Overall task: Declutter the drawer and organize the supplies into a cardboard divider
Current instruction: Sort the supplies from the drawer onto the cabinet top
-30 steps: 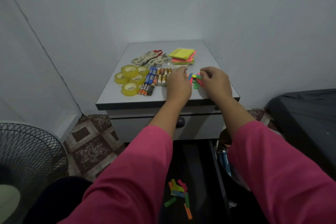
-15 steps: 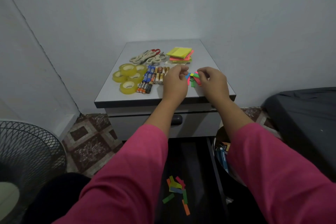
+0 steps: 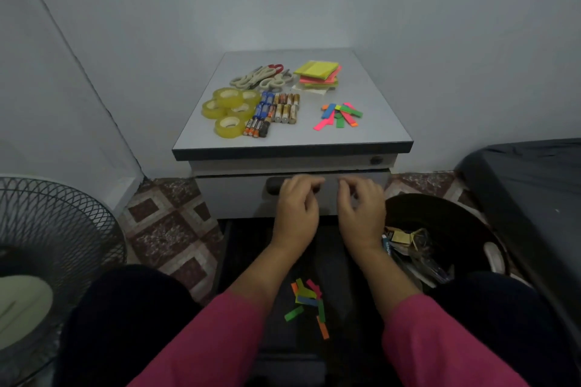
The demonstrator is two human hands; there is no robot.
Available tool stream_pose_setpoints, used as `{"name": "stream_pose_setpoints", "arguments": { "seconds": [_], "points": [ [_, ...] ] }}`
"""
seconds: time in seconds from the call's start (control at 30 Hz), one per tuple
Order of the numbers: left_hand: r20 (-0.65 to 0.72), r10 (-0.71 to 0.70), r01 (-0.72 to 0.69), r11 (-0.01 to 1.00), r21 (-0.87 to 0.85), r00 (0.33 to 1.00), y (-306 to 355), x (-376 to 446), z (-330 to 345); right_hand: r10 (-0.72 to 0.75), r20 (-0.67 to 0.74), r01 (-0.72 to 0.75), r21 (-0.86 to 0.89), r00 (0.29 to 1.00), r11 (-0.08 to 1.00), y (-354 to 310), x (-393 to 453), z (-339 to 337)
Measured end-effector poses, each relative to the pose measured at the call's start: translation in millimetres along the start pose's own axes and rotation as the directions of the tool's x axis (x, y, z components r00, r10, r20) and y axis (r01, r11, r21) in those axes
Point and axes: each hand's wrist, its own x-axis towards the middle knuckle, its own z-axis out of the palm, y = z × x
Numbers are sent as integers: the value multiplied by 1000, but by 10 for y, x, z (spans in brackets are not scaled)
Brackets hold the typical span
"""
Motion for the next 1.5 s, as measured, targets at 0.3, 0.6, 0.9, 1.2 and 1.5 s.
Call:
{"name": "stream_pose_setpoints", "arguments": {
  "seconds": [0.3,0.6,0.9,1.2,1.5],
  "points": [
    [575,-519,212,830,516,632,-718,-1158,-114,468,700,-33,-538,539,842,536,-1047,88],
    [620,-709,51,671,739,335,-790,-1479,46,556,775,297,-630,301,718,645,-1390,242],
    [592,-693,88,677,731,413,-875,-1466,184,494,794,302,-597,353,743,710,-1415,408],
    [519,-689,223,685,693,505,-926,-1500,246,486,790,273,-594,373,756,743,-1432,427],
    [561,-669,217,715,664,487,-969,-1517,233,606,700,21,-661,379,750,751,-1317,358]
  ]
}}
